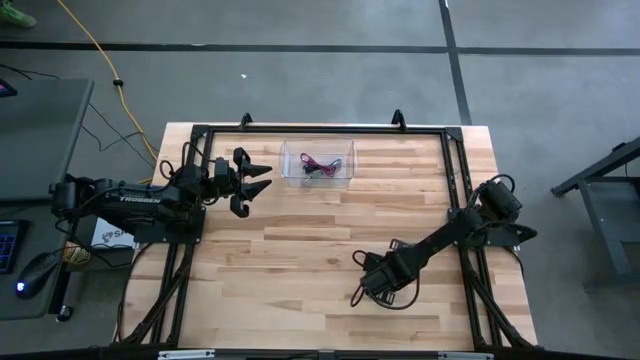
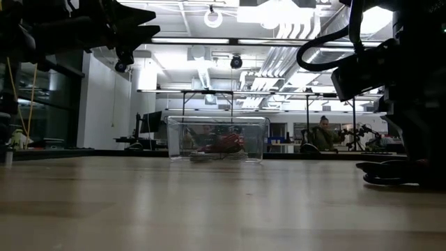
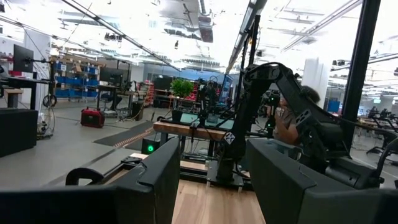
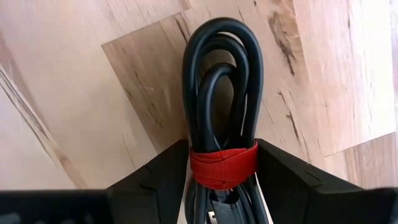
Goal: Pick and place USB-C Cables
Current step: Put the black charger cable into the transparent bin
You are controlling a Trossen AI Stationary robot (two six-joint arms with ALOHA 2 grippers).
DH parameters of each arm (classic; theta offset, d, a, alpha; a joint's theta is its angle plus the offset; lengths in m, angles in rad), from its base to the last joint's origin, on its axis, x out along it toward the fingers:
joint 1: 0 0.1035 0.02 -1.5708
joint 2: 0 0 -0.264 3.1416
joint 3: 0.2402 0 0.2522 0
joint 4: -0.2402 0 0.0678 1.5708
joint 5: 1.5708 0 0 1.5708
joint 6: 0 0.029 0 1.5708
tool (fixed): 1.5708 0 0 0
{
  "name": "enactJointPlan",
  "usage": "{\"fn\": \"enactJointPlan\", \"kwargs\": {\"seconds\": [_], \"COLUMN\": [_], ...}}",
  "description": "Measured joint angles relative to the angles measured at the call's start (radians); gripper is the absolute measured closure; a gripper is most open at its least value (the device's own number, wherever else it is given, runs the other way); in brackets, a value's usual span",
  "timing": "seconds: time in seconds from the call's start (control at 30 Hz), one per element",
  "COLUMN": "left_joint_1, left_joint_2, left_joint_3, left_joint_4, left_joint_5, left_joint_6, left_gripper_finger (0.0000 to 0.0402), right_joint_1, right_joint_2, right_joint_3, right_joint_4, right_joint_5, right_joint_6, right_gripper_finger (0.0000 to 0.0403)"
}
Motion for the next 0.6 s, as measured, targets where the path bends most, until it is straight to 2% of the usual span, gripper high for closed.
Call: {"fn": "enactJointPlan", "kwargs": {"seconds": [0.47,0.6], "left_joint_1": [0.000,0.000], "left_joint_2": [0.000,0.000], "left_joint_3": [0.000,0.000], "left_joint_4": [0.000,0.000], "left_joint_5": [0.000,0.000], "left_joint_6": [0.000,0.000], "left_gripper_finger": [0.0236,0.0236], "right_joint_1": [0.000,0.001], "right_joint_2": [0.001,0.001], "right_joint_3": [-0.001,-0.001], "right_joint_4": [0.001,0.003], "right_joint_5": [0.000,0.000], "right_joint_6": [0.000,0.000], "right_gripper_finger": [0.0225,0.0242]}}
